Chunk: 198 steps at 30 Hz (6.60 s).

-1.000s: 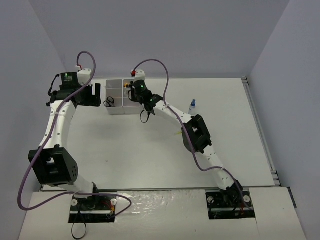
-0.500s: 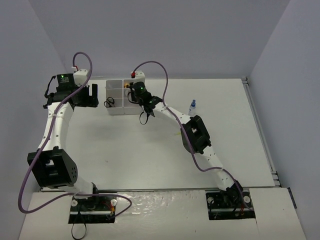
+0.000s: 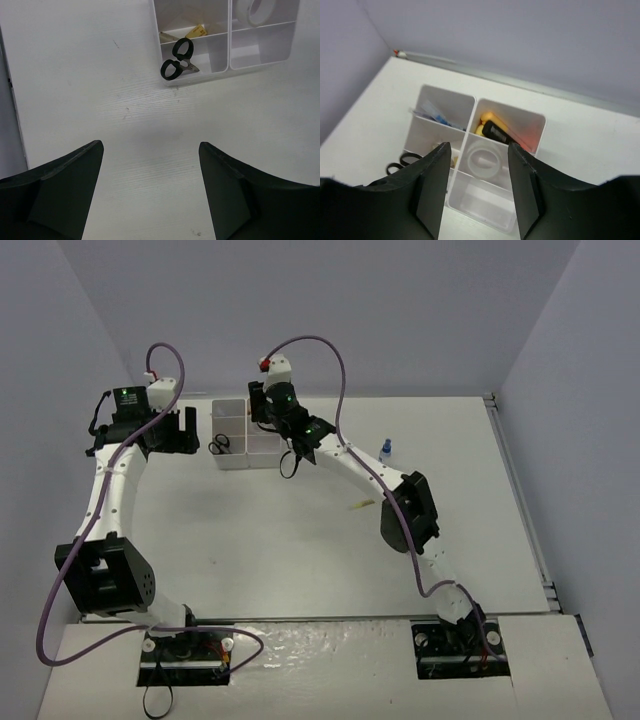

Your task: Sort the stationery into containers

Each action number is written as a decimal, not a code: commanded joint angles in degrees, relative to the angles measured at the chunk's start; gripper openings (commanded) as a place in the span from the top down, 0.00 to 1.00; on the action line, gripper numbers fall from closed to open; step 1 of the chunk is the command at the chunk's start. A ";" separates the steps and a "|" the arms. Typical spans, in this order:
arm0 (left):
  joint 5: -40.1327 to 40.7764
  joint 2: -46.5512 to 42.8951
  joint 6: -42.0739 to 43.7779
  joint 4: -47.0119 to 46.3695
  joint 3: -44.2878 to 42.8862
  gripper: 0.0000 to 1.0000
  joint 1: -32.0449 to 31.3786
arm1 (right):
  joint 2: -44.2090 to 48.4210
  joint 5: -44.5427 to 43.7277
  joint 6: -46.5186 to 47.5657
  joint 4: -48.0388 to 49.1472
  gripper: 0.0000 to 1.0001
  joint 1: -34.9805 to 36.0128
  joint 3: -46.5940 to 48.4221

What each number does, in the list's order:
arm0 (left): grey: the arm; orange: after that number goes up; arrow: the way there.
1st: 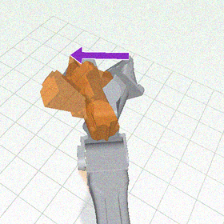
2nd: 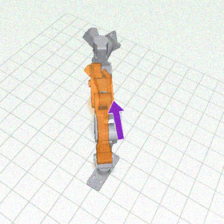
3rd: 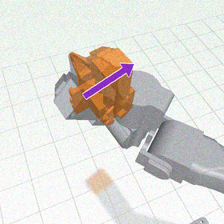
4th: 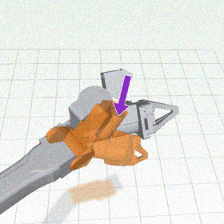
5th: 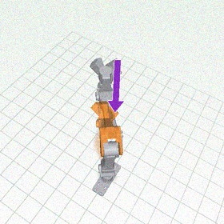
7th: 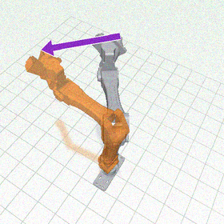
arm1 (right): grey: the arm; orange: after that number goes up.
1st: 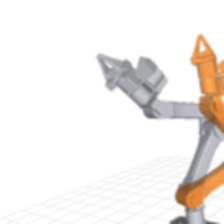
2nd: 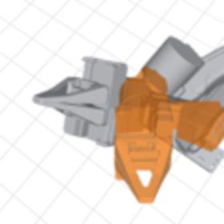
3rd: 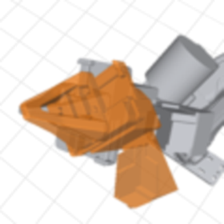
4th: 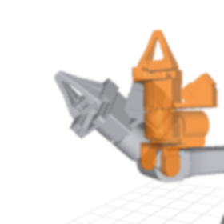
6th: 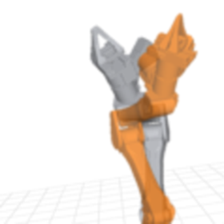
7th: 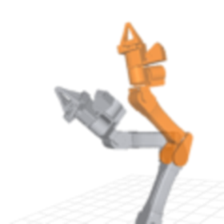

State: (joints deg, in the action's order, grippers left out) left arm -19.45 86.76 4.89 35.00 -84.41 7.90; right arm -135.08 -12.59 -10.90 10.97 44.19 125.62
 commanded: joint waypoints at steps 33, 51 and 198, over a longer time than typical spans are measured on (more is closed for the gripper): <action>11.22 33.87 13.39 -4.33 -33.28 0.71 -21.87 | 50.06 -13.21 -4.91 10.95 0.82 -3.06 -48.08; 18.58 38.39 15.47 -8.01 -31.90 0.70 -25.48 | 53.34 -14.75 -5.62 9.46 0.81 -3.15 -52.33; -4.79 33.83 17.97 7.45 -38.43 0.33 -49.93 | 62.24 14.53 -13.27 -21.78 0.31 -50.94 -62.10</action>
State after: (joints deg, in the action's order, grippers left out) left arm -21.64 112.66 21.43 40.43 -117.85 -39.64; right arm -75.35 -3.33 -23.07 -10.00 -2.76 64.98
